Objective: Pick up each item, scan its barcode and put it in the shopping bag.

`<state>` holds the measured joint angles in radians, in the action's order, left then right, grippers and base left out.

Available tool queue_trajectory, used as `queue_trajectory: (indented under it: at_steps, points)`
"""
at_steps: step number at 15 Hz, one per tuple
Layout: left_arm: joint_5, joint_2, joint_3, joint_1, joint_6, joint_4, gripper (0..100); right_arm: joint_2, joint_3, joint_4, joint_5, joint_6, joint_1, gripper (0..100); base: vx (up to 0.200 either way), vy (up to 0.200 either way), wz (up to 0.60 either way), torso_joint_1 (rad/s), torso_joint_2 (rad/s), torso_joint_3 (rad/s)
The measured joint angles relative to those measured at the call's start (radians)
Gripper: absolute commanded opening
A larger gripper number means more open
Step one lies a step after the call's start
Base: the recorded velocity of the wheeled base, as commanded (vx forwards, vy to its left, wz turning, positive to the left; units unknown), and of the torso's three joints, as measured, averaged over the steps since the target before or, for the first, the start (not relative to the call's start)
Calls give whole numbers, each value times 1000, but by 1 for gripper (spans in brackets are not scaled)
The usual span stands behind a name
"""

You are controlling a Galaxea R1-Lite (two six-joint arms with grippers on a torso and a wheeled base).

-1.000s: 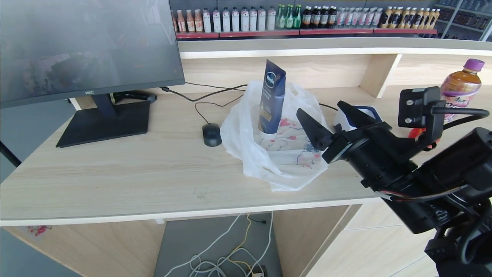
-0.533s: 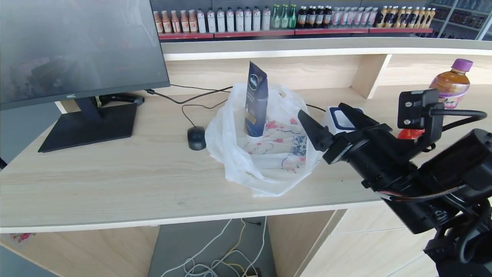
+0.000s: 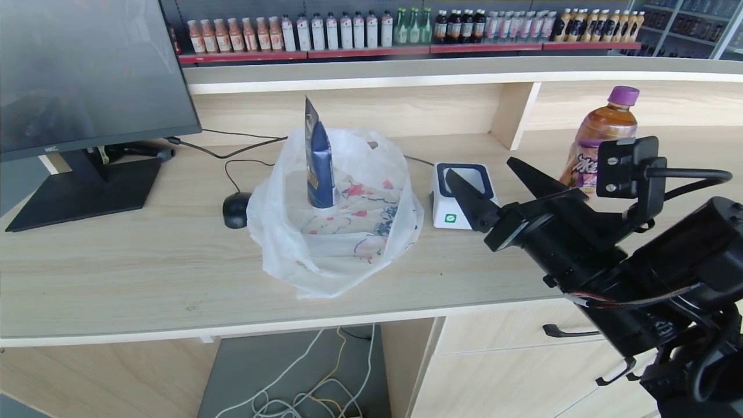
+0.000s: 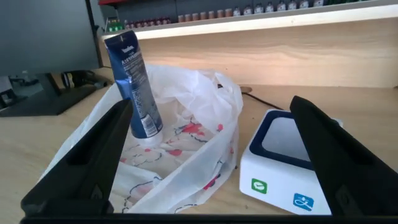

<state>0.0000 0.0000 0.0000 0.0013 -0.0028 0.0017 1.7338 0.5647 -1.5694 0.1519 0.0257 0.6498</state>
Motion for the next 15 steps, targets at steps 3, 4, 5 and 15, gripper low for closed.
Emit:
queue_trajectory:
  at_steps: [3, 4, 5, 15]
  points:
    - [0, 0, 0, 0, 0, 0, 100, 0, -1, 0, 0, 0, 0, 100, 0, -200, 0, 2, 4, 6]
    - [0, 0, 0, 0, 0, 0, 100, 0, -5, 0, 0, 0, 1, 100, 0, -200, 0, 2, 12, 7]
    - [0, 0, 0, 0, 0, 0, 100, 0, -10, 0, 0, 0, 3, 100, 0, -200, 0, 2, 7, 2]
    - [0, 0, 0, 0, 1, 0, 100, 1, -25, -1, 0, 0, 31, 100, 0, -200, 0, 1, 2, 2]
